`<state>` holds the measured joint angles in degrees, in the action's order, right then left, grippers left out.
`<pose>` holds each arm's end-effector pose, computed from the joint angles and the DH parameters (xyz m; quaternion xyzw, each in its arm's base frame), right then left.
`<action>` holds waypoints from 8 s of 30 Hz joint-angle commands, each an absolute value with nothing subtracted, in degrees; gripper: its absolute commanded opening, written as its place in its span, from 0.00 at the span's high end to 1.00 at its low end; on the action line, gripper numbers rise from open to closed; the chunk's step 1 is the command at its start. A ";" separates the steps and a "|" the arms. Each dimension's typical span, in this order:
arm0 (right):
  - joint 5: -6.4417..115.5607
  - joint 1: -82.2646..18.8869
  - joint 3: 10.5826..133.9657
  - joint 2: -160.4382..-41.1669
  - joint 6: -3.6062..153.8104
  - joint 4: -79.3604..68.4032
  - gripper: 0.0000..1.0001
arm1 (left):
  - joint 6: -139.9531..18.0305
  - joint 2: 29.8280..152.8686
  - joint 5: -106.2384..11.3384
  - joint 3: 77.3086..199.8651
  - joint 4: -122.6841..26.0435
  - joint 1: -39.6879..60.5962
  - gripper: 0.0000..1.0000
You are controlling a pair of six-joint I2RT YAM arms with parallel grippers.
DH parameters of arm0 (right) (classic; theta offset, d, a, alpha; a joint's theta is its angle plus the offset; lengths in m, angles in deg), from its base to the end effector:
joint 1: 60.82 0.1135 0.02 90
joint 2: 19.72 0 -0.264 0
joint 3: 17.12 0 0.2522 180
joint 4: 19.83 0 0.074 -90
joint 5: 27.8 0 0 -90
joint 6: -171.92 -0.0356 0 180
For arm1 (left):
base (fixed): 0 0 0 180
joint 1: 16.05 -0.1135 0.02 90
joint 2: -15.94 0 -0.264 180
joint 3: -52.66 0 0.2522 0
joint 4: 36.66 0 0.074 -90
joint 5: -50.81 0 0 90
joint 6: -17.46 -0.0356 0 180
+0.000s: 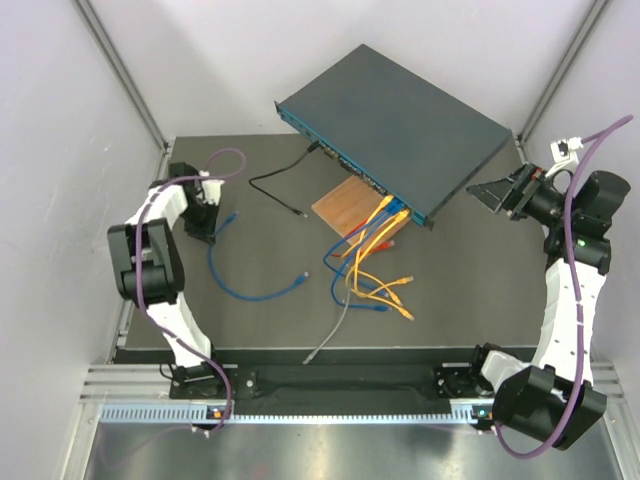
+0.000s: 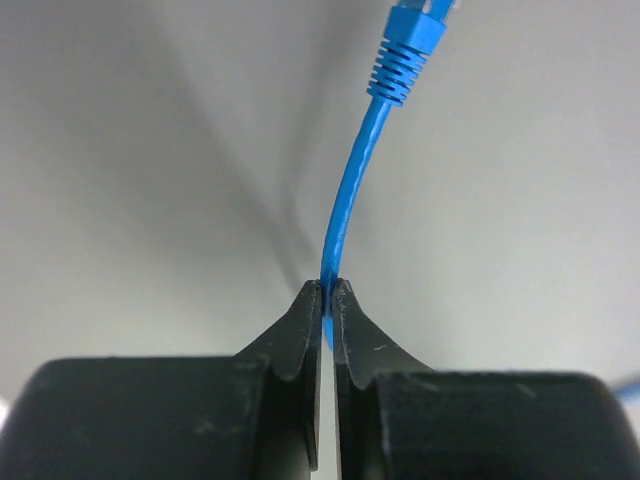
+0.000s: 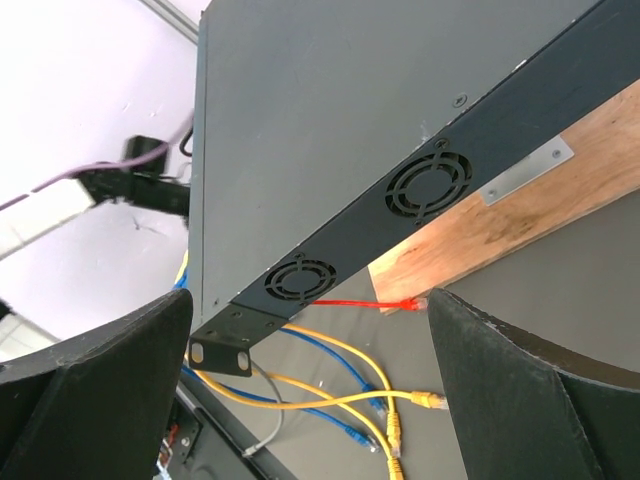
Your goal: Insert the plug into the switch port
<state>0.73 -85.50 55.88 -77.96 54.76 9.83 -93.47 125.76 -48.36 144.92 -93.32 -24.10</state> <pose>0.2065 -0.0605 0.3788 0.0177 0.7491 0.4164 0.5150 0.3767 0.0475 0.1807 0.1216 0.9799 -0.0424 0.1523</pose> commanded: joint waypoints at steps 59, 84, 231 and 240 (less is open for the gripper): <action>10.86 -34.27 66.34 -72.28 61.09 -3.79 0.98 | -1.00 100.05 -116.27 142.88 -14.56 23.86 1.00; 23.70 -43.33 58.16 -73.34 24.09 -2.65 1.00 | -86.95 91.53 -41.48 155.72 -75.21 40.99 0.58; 11.75 -49.65 55.00 -81.95 -2.99 -35.52 1.00 | -81.77 83.09 -50.62 129.79 -30.65 37.30 0.58; 11.84 -49.57 54.38 -81.77 -3.25 -35.43 1.00 | -81.59 83.88 -50.52 130.05 -30.21 37.30 0.82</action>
